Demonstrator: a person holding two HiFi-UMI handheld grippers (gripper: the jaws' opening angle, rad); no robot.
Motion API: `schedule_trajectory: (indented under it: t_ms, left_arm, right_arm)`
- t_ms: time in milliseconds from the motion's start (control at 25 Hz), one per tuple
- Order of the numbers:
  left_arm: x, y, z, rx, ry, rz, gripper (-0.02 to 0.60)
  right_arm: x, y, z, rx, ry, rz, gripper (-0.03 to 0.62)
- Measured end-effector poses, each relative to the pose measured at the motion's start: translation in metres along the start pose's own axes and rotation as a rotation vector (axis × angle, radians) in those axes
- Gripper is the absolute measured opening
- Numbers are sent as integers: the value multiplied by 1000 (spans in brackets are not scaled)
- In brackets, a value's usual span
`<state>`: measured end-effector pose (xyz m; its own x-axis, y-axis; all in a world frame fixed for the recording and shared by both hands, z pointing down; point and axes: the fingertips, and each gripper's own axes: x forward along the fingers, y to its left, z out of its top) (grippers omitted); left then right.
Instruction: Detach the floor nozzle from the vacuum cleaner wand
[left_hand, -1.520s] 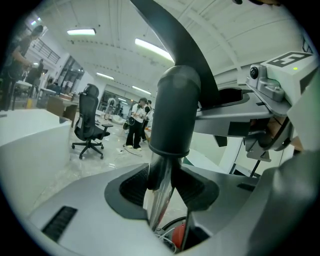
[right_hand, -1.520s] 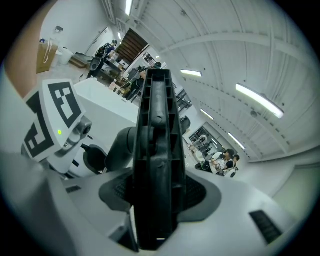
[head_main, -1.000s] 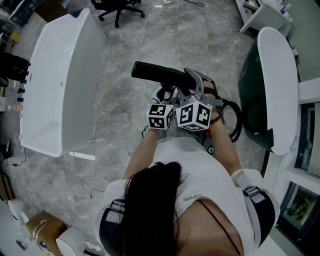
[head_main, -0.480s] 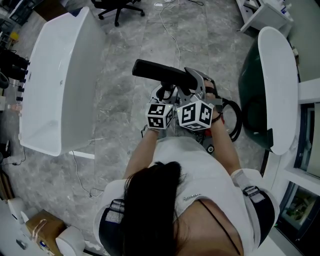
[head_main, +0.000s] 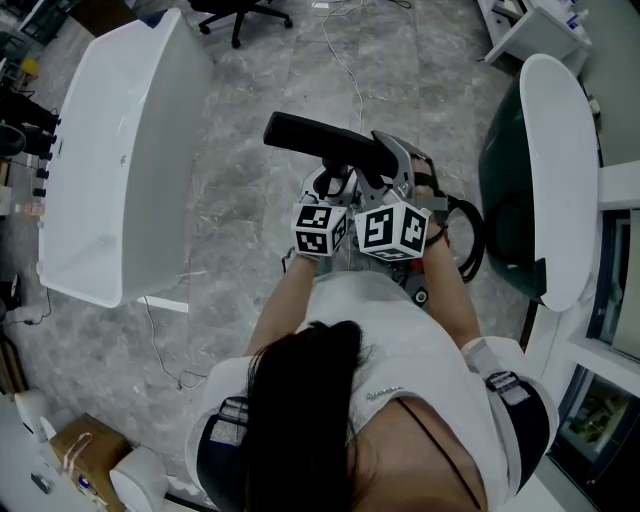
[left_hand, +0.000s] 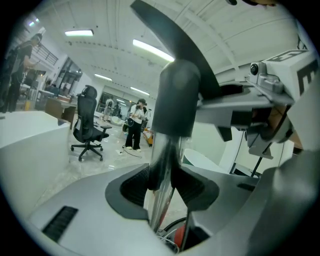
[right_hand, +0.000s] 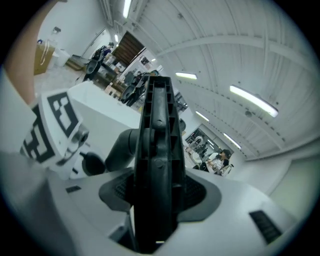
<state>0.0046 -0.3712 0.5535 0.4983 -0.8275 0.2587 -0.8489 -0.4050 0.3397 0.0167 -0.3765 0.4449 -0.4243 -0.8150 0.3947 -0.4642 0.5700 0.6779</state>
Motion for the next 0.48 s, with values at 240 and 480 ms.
schedule_trajectory:
  t_ms: [240,480]
  left_arm:
    - [3,12,-1,-7,10,20,153]
    - [3,12,-1,-18,2,25,153]
  right_arm:
    - [-18,-82,49,140,-150,-124,224]
    - [-32,-96,51,209,-170,-147,224]
